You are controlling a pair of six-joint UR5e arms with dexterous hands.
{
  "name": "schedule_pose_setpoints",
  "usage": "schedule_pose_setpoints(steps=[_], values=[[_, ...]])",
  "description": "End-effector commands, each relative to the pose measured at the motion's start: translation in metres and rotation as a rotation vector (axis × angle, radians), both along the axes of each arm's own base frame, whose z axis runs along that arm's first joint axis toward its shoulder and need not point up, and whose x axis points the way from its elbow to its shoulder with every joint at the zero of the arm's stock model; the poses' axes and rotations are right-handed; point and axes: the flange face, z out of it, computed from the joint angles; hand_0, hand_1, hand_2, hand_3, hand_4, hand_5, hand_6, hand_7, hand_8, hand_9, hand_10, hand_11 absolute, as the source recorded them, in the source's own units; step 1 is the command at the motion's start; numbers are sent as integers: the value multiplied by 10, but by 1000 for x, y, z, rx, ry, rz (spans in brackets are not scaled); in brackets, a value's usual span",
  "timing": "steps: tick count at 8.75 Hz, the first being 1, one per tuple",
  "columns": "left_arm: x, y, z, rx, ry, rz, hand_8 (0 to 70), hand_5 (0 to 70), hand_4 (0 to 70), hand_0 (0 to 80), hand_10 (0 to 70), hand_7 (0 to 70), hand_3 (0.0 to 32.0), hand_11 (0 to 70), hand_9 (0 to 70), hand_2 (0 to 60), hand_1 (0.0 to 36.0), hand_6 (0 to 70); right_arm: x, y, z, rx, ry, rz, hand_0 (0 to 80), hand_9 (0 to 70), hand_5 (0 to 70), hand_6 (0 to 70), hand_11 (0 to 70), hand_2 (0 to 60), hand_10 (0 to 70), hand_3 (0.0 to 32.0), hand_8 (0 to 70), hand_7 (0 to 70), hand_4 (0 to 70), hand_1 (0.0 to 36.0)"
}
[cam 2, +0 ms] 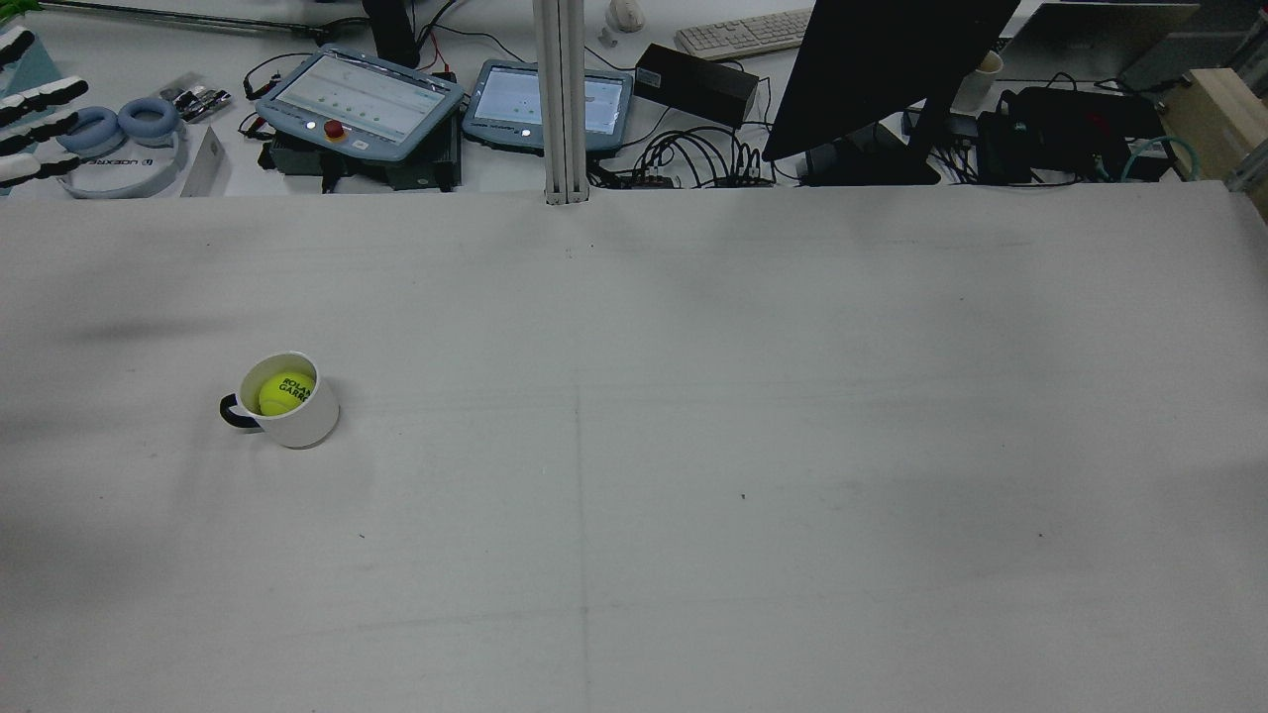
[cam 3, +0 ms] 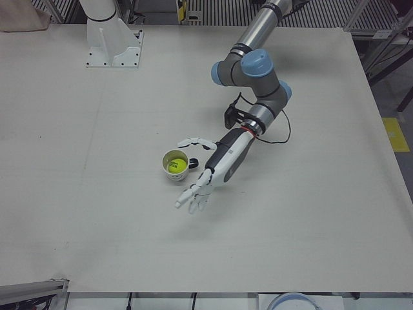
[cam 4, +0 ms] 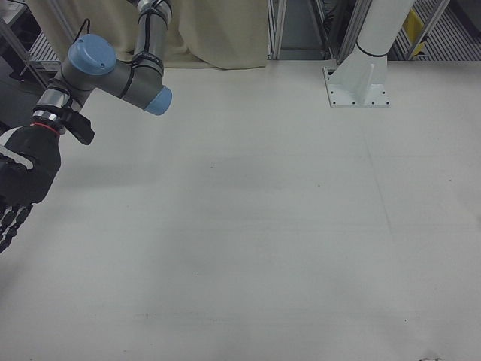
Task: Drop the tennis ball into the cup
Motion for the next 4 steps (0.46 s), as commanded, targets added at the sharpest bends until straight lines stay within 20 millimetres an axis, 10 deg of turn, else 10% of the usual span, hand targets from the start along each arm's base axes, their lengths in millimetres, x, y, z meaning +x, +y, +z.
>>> schedule_pose_setpoints(steps=[1, 2, 4], values=[[-80, -2, 19, -45, -17, -124, 77, 143, 0, 503, 11, 38, 274, 37, 0, 302, 212, 384, 0, 0, 0, -1, 0, 0, 0, 0, 0, 0, 0, 0, 0, 0, 0, 0, 0, 0], [-80, -2, 22, -52, -19, -126, 43, 108, 0, 513, 20, 85, 270, 52, 5, 280, 236, 200, 0, 0, 0, -1, 0, 0, 0, 0, 0, 0, 0, 0, 0, 0, 0, 0, 0, 0], [-82, -2, 21, -51, -17, -130, 69, 136, 0, 523, 30, 65, 278, 67, 3, 290, 237, 316, 0, 0, 0, 1, 0, 0, 0, 0, 0, 0, 0, 0, 0, 0, 0, 0, 0, 0]])
